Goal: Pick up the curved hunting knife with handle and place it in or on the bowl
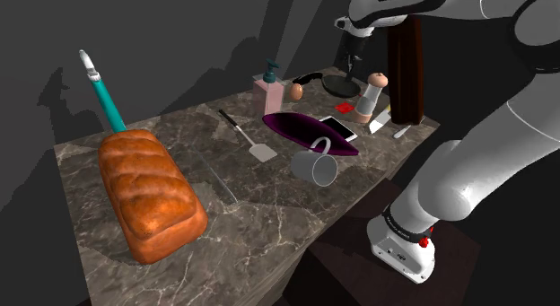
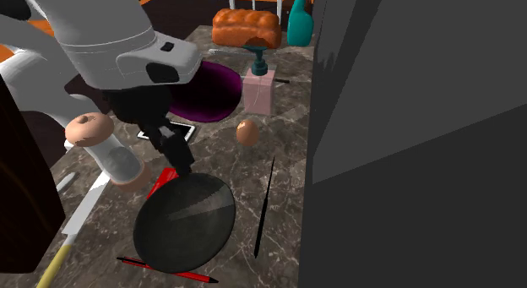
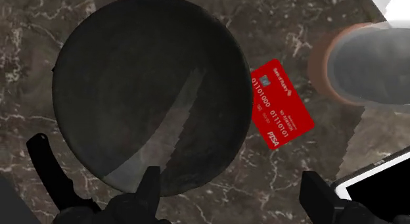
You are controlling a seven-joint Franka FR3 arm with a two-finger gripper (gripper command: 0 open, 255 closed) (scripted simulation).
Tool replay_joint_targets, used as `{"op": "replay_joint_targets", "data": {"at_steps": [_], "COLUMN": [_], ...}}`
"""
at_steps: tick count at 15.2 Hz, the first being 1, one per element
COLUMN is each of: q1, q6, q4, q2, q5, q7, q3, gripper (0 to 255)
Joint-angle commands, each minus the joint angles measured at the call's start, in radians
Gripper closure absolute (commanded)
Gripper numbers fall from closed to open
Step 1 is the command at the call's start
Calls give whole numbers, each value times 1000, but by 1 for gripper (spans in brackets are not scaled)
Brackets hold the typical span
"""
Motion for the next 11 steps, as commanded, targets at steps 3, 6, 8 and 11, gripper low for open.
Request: {"op": "replay_joint_targets", "data": {"at_steps": [3, 6, 8, 11], "q1": [5, -19, -43, -88], "q6": [26, 23, 14, -11], "q4": [136, 258, 346, 490], "q2": [184, 326, 417, 548], "q5": [94, 171, 216, 266], "q7": [-244, -410, -509, -639], "q3": [-39, -36, -21, 15], "gripper": [0, 0, 0, 0]}}
